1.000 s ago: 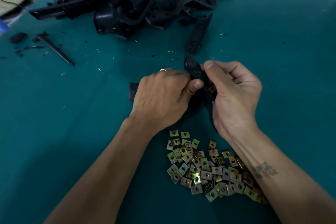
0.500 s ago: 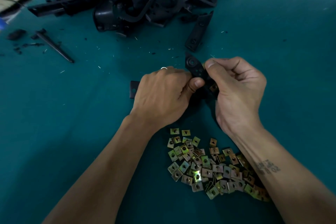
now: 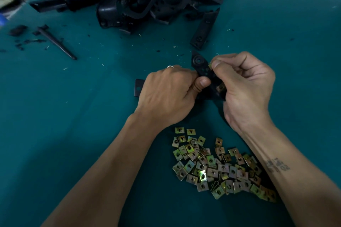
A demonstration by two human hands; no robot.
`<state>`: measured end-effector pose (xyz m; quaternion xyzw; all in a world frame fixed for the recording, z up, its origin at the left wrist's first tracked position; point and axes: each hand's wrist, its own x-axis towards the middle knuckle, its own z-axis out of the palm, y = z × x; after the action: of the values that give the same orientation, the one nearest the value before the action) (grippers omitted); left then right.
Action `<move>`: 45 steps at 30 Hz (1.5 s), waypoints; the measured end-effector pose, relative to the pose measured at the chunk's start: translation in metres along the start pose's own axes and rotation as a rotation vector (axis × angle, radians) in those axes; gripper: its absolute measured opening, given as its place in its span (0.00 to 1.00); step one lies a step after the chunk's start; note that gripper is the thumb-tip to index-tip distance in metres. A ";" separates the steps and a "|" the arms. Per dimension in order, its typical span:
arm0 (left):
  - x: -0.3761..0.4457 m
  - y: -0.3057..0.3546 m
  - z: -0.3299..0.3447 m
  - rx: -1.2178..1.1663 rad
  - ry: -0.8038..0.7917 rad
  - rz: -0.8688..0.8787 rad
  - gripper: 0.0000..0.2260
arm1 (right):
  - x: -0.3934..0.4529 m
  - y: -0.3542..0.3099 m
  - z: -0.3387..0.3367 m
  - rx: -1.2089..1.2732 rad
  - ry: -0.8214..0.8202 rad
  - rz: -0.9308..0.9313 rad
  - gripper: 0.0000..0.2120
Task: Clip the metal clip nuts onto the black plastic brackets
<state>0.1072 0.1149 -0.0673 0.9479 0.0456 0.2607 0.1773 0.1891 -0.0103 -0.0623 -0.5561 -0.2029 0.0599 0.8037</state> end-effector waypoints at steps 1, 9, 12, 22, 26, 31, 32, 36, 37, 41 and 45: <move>0.000 0.000 0.000 0.002 -0.002 -0.004 0.21 | -0.001 0.001 0.001 0.006 0.001 0.003 0.15; -0.001 -0.002 -0.001 0.020 0.013 -0.044 0.19 | -0.004 -0.002 0.000 0.058 -0.104 0.098 0.09; 0.000 -0.003 -0.002 0.021 0.019 -0.036 0.17 | -0.002 -0.005 -0.004 -0.015 -0.225 0.151 0.08; 0.000 -0.003 -0.002 0.046 -0.029 -0.018 0.18 | 0.001 -0.005 -0.015 -0.100 -0.419 0.164 0.02; -0.001 -0.001 -0.005 0.061 -0.065 -0.037 0.16 | -0.005 -0.010 -0.019 -0.142 -0.473 0.118 0.08; -0.001 0.008 -0.007 0.149 -0.079 0.009 0.17 | -0.013 -0.012 -0.017 -0.304 -0.305 0.073 0.02; -0.002 0.012 -0.007 0.167 -0.057 0.023 0.17 | -0.014 -0.014 -0.016 -0.242 -0.240 0.096 0.01; -0.003 0.016 -0.007 0.196 0.037 0.042 0.17 | -0.014 -0.021 -0.019 -0.169 -0.203 0.225 0.05; -0.003 0.015 -0.008 0.194 0.052 0.062 0.17 | -0.013 -0.023 -0.019 -0.203 -0.238 0.230 0.05; -0.003 0.010 -0.010 0.150 0.052 0.148 0.20 | -0.008 -0.037 -0.025 -0.455 -0.359 0.194 0.07; 0.001 0.011 -0.010 0.176 -0.010 0.212 0.24 | 0.001 -0.053 -0.032 -0.600 -0.399 0.178 0.08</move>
<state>0.1031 0.1078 -0.0544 0.9606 -0.0328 0.2683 0.0650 0.1953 -0.0578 -0.0232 -0.7600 -0.3151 0.1744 0.5410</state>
